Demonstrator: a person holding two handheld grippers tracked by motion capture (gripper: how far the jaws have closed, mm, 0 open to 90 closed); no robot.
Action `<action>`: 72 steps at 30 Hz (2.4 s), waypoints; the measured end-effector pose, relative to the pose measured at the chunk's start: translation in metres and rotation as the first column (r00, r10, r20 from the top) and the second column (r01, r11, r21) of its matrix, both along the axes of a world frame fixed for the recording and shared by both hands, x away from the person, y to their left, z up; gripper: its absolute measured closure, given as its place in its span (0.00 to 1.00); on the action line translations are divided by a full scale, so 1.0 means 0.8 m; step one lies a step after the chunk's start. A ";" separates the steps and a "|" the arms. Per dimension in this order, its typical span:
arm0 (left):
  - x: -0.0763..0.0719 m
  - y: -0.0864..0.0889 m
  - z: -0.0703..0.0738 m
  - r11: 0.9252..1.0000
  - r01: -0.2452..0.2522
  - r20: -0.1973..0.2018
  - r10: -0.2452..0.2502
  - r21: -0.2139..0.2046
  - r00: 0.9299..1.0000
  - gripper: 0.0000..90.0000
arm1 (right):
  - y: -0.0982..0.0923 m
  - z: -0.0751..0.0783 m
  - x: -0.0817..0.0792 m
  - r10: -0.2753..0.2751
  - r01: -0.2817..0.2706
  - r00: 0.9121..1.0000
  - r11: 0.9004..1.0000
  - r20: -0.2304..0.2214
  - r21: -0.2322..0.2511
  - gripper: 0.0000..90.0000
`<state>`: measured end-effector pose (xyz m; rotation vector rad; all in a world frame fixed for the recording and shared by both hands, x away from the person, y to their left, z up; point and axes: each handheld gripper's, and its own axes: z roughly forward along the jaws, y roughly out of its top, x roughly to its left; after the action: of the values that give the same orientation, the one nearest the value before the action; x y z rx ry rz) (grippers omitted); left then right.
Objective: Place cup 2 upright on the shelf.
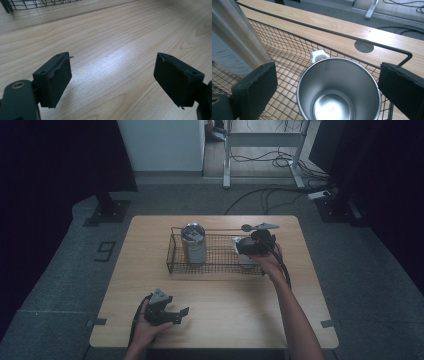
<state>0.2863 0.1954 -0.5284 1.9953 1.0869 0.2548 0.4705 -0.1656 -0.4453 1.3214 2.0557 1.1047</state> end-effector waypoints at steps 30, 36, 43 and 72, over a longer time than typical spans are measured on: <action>-0.001 -0.002 0.000 1.000 0.001 0.002 -0.001 0.007 1.000 0.17 | -0.048 -0.015 -0.082 0.012 -0.017 0.998 0.997 0.065 0.074 0.15; -0.001 -0.003 -0.001 1.000 0.003 -0.001 -0.003 0.011 1.000 0.17 | -0.054 -0.023 -0.107 0.022 -0.028 0.997 0.996 0.076 0.082 0.15; -0.001 -0.003 -0.001 1.000 0.002 -0.001 -0.002 0.012 1.000 0.17 | -0.059 -0.031 -0.131 0.029 -0.037 0.997 0.995 0.078 0.095 0.15; 0.000 -0.007 -0.006 1.000 0.005 -0.011 -0.005 0.026 1.000 0.17 | -0.089 -0.110 -0.201 0.001 0.000 1.000 0.998 -0.012 0.069 0.16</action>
<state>0.2863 0.1900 -0.5328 2.0249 1.0908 0.2567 0.3099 -0.2369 -0.5335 1.3639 2.0435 1.1800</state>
